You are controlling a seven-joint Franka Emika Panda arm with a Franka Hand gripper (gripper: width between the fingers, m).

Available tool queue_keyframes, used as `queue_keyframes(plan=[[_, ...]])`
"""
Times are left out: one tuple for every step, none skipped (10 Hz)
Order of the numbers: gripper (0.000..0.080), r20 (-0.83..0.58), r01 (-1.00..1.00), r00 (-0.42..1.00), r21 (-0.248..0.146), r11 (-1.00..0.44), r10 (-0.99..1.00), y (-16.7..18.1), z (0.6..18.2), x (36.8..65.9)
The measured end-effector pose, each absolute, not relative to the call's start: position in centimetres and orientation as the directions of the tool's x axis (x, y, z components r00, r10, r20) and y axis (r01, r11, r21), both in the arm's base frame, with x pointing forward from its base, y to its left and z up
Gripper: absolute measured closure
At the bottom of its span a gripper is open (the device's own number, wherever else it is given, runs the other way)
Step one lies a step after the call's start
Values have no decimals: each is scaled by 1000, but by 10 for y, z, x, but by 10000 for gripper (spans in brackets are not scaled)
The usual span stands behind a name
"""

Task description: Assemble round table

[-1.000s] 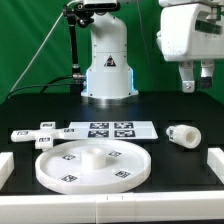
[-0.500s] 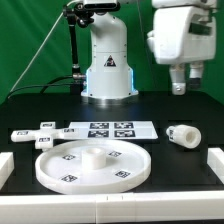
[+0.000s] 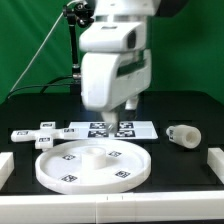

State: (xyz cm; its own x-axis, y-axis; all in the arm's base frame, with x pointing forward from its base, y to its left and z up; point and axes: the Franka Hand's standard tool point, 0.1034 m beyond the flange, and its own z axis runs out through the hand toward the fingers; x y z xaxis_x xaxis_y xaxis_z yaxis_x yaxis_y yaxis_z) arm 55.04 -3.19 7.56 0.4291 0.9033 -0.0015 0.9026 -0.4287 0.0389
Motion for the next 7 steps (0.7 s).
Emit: queue_keyframes(plan=[[150,-1,902,430,39,-429,903,-29,76,550],[150,-1,903,429,38,-429,903,-29,76,550],[150,-2,902,430,37,-430,903,-29,75,549],[150,-5,905,424,29,-424,906,-32,71,546],[150,-15,901,433,7,-433,901,-39,60,537],[150,-21,897,442,-12,-443,897,-44,50,529],[150,-19,894,448,-16,-449,894,-46,41,523]])
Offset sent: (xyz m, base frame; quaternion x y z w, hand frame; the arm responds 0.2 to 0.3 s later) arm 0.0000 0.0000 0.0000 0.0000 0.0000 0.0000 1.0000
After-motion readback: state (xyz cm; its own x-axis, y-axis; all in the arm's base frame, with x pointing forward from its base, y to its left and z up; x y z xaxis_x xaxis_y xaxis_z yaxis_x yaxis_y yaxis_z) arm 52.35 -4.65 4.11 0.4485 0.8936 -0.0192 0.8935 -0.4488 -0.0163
